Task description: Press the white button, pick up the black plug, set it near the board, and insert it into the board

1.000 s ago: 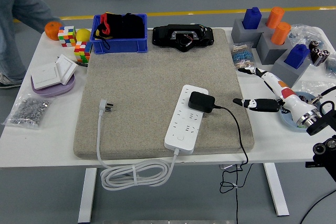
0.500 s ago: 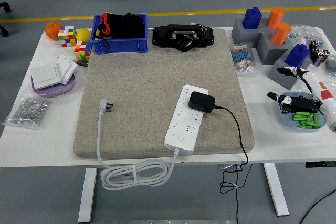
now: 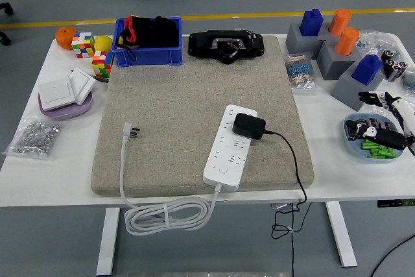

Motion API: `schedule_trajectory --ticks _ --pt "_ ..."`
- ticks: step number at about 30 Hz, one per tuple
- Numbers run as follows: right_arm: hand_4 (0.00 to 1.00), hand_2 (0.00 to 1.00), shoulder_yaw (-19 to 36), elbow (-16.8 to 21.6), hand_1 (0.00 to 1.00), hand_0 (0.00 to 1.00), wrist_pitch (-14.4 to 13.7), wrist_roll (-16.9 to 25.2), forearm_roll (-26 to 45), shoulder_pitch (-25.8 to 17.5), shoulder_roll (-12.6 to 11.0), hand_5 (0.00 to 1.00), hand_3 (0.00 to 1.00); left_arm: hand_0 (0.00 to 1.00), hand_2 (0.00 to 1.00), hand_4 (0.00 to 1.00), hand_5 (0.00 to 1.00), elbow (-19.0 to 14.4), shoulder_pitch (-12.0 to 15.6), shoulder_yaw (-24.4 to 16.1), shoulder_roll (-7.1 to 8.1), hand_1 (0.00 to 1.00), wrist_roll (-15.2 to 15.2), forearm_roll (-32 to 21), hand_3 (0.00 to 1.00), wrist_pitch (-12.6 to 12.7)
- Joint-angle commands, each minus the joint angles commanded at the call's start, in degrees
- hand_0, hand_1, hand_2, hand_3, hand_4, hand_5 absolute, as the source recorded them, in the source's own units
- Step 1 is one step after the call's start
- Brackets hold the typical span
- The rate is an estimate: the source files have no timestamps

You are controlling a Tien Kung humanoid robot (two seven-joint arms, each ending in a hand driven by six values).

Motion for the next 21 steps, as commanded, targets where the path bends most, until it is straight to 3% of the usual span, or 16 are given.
schedule_trajectory --ticks 21 --pt "0.951 0.735 6.28 1.56 0.773 0.872 1.39 -2.21 -1.51 -0.28 5.74 0.382 0.739 0.742 0.695 0.682 0.288 0.00 -2.31 -2.58 -1.44 0.719 2.94 4.54 0.763 0.40"
